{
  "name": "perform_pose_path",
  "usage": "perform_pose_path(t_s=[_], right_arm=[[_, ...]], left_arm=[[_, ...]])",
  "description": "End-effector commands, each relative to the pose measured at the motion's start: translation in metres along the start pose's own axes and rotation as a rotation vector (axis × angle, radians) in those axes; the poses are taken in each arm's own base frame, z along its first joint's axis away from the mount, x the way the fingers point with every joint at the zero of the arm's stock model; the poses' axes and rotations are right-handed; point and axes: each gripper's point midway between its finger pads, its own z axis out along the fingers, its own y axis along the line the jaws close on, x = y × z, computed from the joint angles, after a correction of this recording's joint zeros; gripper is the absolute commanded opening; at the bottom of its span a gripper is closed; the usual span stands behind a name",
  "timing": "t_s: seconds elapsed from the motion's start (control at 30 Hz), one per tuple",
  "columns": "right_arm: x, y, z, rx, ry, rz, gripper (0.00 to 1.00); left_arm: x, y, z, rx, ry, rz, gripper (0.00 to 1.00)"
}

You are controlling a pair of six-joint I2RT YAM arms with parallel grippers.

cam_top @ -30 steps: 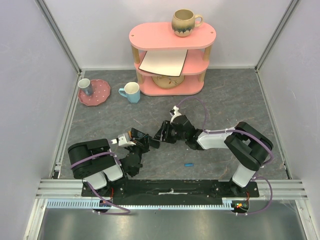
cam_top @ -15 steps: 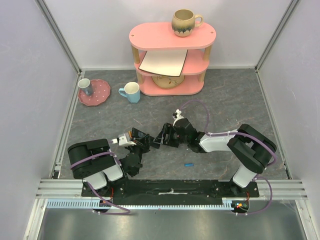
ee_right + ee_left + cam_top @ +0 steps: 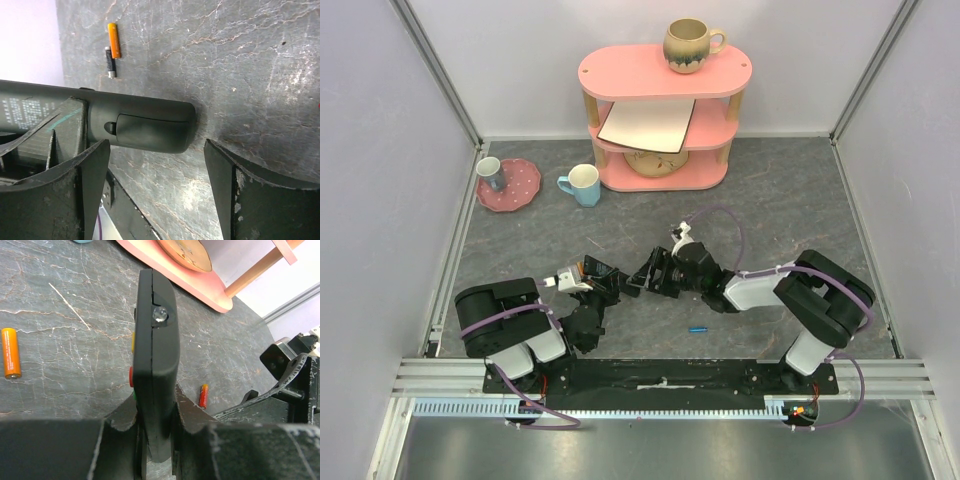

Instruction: Load the batteries into the remote control

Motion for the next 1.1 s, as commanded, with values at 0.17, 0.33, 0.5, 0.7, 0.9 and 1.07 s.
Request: perform_pose_path(t_s=[0.17,0.33,0.5,0.7,0.9,1.07], right_arm=[[-0.019,0.028,-0.006,-0.179,-0.082,0.069,0.85],[-0.015,0.023,0.002,-0.17,-0.057,0.058,0.84],[-0.007,0.011,0.009,-0.122,-0.015,0.044,0.81],[-0.003,0.008,0.011,-0.128,-0.011,0.053,0.82],[-0.008,0.016,0.01,-0.164,-0.032,0.067,0.86],[-0.007,0.013,0.014,-0.144,-0.023,0.058,0.84]], left_arm=[[-0.007,0.027,-0.017,0.0,0.01,0.043,0.02],[-0.005,0.03,-0.017,-0.009,0.015,0.037,0.02],[-0.004,0.032,-0.017,-0.016,0.015,0.039,0.02],[-0.003,0.031,-0.017,-0.015,0.017,0.036,0.02],[-0.004,0.031,-0.017,-0.013,0.016,0.036,0.02],[-0.004,0.031,-0.018,-0.013,0.016,0.038,0.02]])
